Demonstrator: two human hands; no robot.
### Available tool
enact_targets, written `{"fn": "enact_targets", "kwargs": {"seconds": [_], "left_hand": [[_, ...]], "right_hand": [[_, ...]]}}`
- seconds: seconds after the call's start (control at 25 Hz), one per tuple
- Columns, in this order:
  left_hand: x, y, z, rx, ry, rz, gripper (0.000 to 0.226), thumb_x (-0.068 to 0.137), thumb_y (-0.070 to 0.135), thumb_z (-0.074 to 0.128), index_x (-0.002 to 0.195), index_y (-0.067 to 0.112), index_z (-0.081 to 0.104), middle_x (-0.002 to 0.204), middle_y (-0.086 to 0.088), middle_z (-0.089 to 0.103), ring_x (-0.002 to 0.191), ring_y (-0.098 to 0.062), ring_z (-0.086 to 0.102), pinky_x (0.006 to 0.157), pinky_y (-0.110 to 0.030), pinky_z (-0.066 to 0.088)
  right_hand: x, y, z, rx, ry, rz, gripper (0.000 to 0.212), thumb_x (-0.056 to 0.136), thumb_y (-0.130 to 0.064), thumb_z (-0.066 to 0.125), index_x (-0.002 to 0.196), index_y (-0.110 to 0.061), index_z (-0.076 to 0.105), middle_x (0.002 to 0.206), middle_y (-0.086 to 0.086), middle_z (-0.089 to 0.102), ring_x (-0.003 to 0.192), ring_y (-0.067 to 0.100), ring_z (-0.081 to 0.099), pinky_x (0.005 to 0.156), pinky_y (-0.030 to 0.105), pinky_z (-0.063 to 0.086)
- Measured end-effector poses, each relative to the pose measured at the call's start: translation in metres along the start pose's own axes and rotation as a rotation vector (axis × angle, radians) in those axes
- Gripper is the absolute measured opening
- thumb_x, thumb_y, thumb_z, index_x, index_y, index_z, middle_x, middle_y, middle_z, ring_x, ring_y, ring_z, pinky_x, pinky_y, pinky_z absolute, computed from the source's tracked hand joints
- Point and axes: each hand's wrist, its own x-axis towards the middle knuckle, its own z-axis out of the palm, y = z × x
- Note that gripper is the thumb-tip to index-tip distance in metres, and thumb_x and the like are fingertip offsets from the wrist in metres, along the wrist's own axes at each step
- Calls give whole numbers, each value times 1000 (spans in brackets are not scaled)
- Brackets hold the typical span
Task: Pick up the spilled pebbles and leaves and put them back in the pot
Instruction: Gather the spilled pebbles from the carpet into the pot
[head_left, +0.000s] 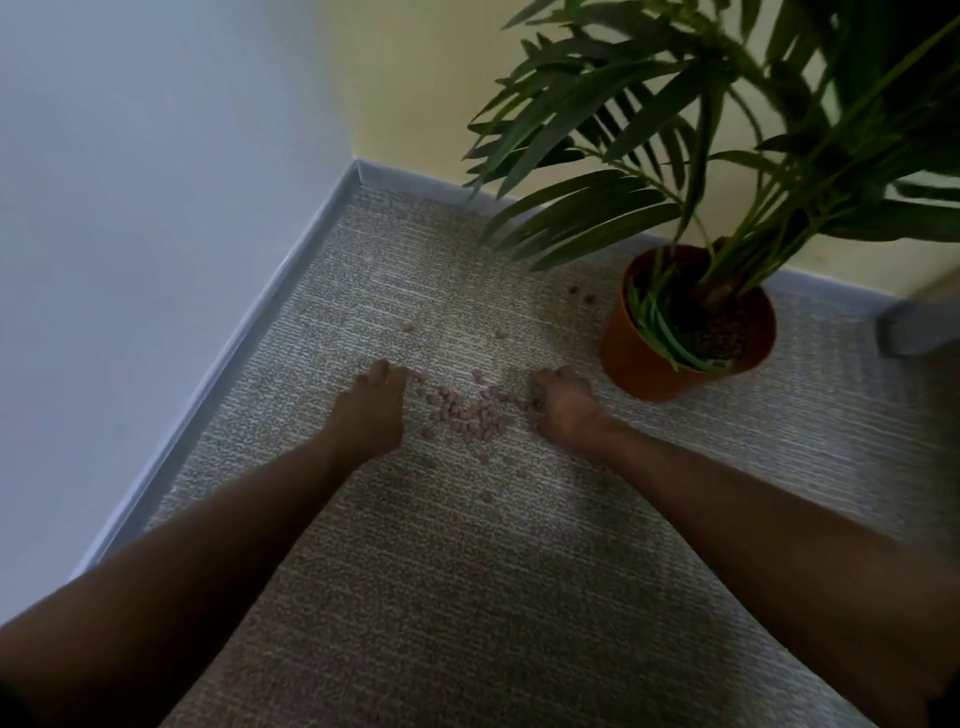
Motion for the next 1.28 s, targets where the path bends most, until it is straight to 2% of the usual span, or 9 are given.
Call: {"fn": "enact_targets", "kwargs": {"seconds": [0.08, 0.16, 0.28, 0.36, 0.44, 0.52, 0.72, 0.96, 1.28], "left_hand": [[2, -4, 5, 28, 0, -75, 66, 82, 16, 60, 141, 13, 29, 148, -18, 26, 130, -40, 37, 98, -57, 45], [3, -3, 11, 70, 23, -80, 60, 83, 13, 57, 137, 6, 31, 143, -22, 31, 129, -41, 36, 99, -55, 45], [5, 5, 22, 97, 29, -63, 62, 85, 10, 53, 139, -5, 27, 144, -30, 30, 135, -45, 28, 115, -50, 29], [2, 12, 28, -5, 69, -62, 68, 83, 13, 58, 142, 1, 26, 144, -27, 30, 136, -44, 27, 115, -50, 27], [0, 22, 33, -128, 101, 17, 76, 83, 11, 58, 148, 6, 19, 151, -23, 24, 141, -41, 21, 117, -53, 24], [-1, 35, 40, -110, 113, 149, 77, 84, 8, 53, 151, 6, 15, 154, -21, 21, 143, -40, 19, 119, -50, 20], [-5, 63, 48, 6, 89, 96, 53, 89, 14, 47, 140, 17, 33, 155, -24, 18, 136, -43, 28, 105, -53, 42], [-16, 64, 48, 216, 203, 186, 29, 94, 14, 38, 122, 13, 46, 129, -17, 46, 116, -32, 49, 78, -40, 54], [-11, 61, 39, 166, 86, 263, 26, 98, 17, 40, 122, 15, 49, 132, -12, 46, 118, -30, 53, 86, -44, 51]], "right_hand": [[6, -6, 9, -15, 17, -6, 75, 79, -24, 70, 144, -9, 37, 138, 21, 41, 126, 41, 41, 108, 40, 36], [8, -16, 16, 35, 57, -23, 68, 80, -28, 69, 140, -11, 43, 136, 19, 44, 125, 39, 41, 108, 40, 35], [4, -32, 30, 64, 115, -104, 57, 86, -30, 57, 139, -16, 44, 138, 14, 46, 126, 35, 41, 108, 41, 34], [-4, -43, 37, 101, 135, -139, 58, 89, -35, 53, 144, -20, 40, 140, 13, 43, 125, 35, 39, 106, 44, 38], [-11, -50, 40, 85, 134, -203, 59, 89, -37, 55, 145, -24, 39, 141, 12, 41, 124, 34, 38, 105, 46, 41], [-16, -54, 42, 18, 121, -275, 58, 90, -30, 57, 145, -26, 39, 143, 10, 40, 124, 33, 38, 104, 43, 42], [-24, -49, 37, -62, 110, -299, 52, 94, -18, 54, 144, -23, 40, 144, 7, 42, 125, 31, 41, 98, 42, 46], [-32, -37, 33, -89, 124, -346, 36, 98, -20, 46, 134, -21, 46, 130, 10, 48, 120, 31, 47, 93, 42, 48], [-44, -42, 42, -124, 117, -382, 33, 100, -25, 44, 132, -21, 50, 128, 10, 49, 115, 31, 52, 88, 44, 52]]}}
